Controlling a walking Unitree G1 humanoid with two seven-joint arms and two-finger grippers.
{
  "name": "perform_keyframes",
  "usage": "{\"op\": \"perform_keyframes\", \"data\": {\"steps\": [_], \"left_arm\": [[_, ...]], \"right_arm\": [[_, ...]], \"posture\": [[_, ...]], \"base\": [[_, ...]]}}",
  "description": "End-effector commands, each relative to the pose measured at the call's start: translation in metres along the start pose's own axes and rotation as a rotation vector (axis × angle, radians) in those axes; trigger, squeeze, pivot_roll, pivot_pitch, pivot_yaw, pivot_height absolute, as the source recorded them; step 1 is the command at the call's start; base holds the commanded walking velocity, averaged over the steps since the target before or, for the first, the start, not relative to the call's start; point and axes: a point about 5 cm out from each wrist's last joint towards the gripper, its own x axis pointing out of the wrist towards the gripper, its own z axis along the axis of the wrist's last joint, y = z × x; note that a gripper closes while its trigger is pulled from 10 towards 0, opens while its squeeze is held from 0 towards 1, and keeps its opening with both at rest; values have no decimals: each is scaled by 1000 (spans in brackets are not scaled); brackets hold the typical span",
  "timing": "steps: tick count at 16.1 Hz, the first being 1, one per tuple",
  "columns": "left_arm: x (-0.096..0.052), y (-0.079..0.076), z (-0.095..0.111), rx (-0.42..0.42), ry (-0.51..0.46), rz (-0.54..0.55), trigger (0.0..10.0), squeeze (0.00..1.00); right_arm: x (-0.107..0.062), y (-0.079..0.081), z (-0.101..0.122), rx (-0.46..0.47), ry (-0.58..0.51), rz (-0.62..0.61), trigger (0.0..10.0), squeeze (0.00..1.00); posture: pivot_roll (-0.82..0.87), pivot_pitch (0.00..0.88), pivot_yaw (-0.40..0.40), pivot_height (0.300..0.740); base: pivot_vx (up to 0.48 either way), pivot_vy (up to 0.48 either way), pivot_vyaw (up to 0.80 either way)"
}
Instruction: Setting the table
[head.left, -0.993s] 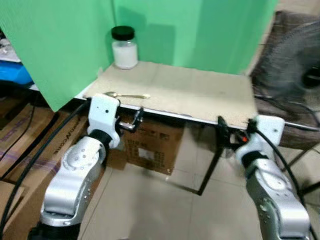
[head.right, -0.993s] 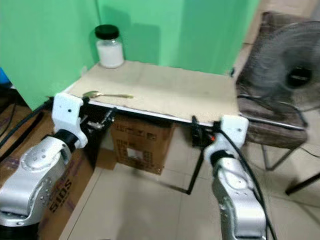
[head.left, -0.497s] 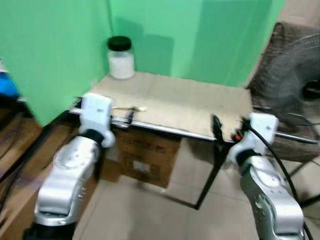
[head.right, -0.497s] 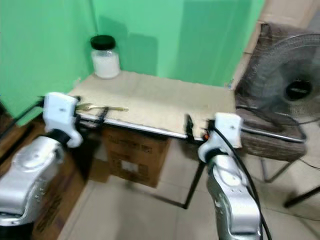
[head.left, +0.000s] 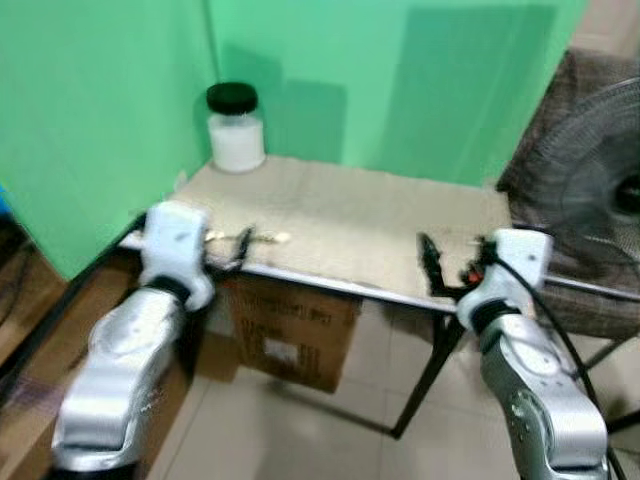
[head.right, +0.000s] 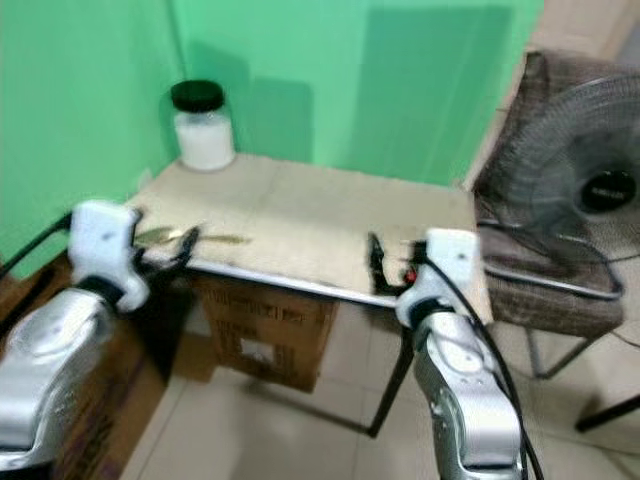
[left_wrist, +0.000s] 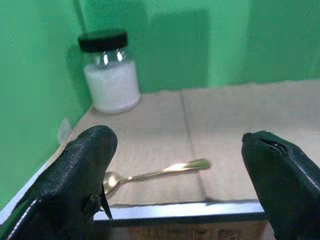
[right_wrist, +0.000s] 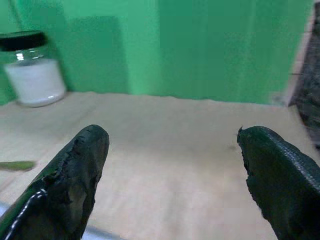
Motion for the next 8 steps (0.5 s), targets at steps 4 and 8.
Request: {"op": "perform_keyframes", "data": {"steps": [4, 8], "left_arm": [[-5, -5, -2, 8, -16, -22, 10000, 0], [-6, -11, -1, 10, -28, -35, 10000, 0]], "right_arm": [[-1, -11, -7, -31, 26, 20, 10000, 0], [4, -17, -9, -83, 45, 20, 10000, 0]], "posture": [[39, 0, -60, 740], [50, 0, -71, 740]], "base": [[343, 0, 0], [343, 0, 628]]}}
